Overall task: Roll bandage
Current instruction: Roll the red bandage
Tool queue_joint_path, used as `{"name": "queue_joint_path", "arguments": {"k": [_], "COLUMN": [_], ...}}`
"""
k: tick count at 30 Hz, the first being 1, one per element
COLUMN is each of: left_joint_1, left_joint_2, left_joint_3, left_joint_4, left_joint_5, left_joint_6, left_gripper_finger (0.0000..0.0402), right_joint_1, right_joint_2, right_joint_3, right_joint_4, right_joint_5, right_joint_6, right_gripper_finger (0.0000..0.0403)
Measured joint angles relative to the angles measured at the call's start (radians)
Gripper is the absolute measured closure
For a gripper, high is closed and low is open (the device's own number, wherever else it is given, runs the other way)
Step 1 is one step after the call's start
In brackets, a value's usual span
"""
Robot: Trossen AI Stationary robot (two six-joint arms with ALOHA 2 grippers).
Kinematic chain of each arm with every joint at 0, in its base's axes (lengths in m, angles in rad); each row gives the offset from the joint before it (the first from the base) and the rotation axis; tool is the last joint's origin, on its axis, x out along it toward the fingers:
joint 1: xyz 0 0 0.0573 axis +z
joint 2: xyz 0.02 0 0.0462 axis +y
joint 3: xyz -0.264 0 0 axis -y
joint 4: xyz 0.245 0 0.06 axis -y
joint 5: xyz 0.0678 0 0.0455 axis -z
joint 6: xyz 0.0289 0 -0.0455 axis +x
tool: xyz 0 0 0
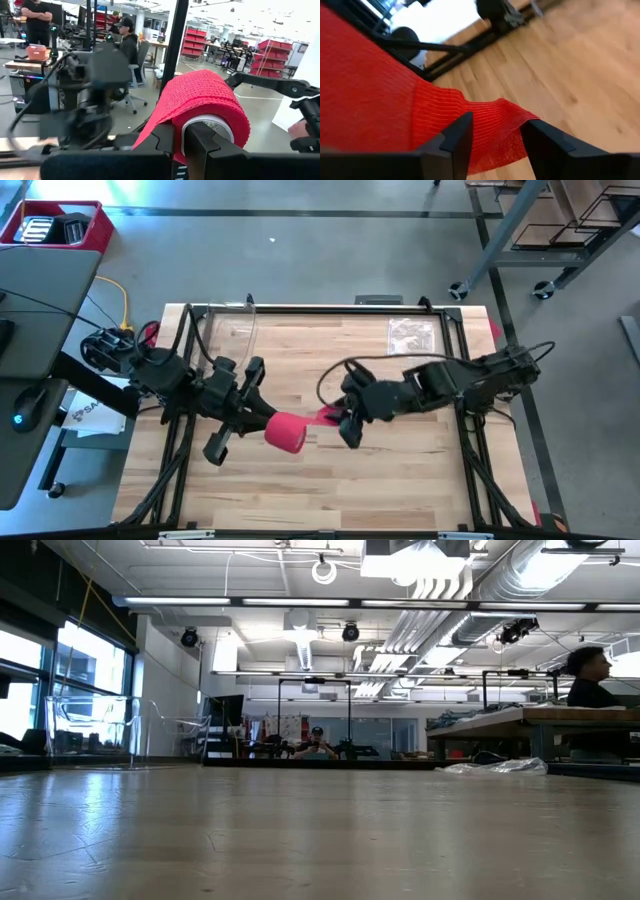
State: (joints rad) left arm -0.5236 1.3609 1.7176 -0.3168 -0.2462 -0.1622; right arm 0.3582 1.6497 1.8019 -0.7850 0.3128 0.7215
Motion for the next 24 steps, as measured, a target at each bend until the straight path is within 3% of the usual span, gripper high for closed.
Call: {"name": "queue_joint_path", "arguments": {"k": [8,12,15,21,24], "left_joint_1": [0.000,0.000,0.000,0.015,0.023], "left_joint_2": [0.000,-0.001,-0.010,-0.029,-0.030], "left_joint_3": [0.000,0.000,0.000,0.001,0.001], "left_joint_4": [0.035,0.081,0.118,0.088,0.075], "left_joint_5": [-0.003,-0.003,-0.002,0.001,0.001], "left_joint_6": [-0.021,-0.029,-0.028,-0.011,-0.020], "left_gripper_finger": [0.0387,0.0387,0.0387,0.0387,0.0387], "right_joint_1": [0.116,0.155,0.163,0.159,0.158], "right_joint_2": [-0.003,-0.003,-0.003,-0.003,-0.003], "right_joint_3": [0.000,0.000,0.000,0.000,0.000], "right_joint_4": [0.026,0.011,0.017,0.102,0.149], "right_joint_5": [0.327,0.431,0.412,0.220,0.186], "right_joint_6": [0.000,0.066,0.110,0.000,-0.023], "right_gripper_finger": [0.0244,0.0245,0.0244,0.0225,0.0208]}}
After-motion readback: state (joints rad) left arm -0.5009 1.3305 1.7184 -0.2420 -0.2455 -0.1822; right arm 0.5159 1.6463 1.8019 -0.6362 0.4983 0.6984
